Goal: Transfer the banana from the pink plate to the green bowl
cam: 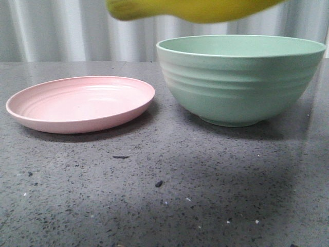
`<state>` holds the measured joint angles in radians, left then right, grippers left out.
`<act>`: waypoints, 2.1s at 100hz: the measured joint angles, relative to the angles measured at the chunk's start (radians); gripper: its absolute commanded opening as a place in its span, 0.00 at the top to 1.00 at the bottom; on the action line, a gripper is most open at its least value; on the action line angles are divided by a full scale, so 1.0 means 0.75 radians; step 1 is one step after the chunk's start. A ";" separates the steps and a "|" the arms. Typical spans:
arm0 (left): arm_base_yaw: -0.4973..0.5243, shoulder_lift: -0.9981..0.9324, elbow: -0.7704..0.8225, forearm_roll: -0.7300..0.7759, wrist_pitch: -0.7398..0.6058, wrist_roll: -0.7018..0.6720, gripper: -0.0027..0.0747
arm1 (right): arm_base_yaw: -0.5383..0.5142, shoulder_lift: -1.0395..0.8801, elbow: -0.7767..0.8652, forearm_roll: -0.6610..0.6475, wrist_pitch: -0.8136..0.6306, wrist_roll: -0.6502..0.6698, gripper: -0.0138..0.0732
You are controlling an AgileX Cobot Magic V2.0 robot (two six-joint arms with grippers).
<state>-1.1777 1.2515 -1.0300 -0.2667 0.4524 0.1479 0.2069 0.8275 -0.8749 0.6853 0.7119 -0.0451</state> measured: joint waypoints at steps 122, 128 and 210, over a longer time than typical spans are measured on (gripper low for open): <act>0.113 -0.378 0.000 0.069 -0.130 0.002 0.42 | 0.000 0.107 -0.050 0.021 -0.066 -0.167 0.92; 0.143 -0.433 0.000 0.069 -0.130 0.002 0.42 | 0.000 0.107 -0.082 -0.017 -0.109 -0.184 0.92; 0.203 -0.575 0.074 0.042 -0.180 0.003 0.48 | 0.000 0.617 -0.211 -0.305 -0.630 -0.221 0.37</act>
<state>-1.0255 0.8206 -0.9742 -0.2354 0.3175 0.1500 0.2069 1.2902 -1.0330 0.4565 0.2396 -0.2111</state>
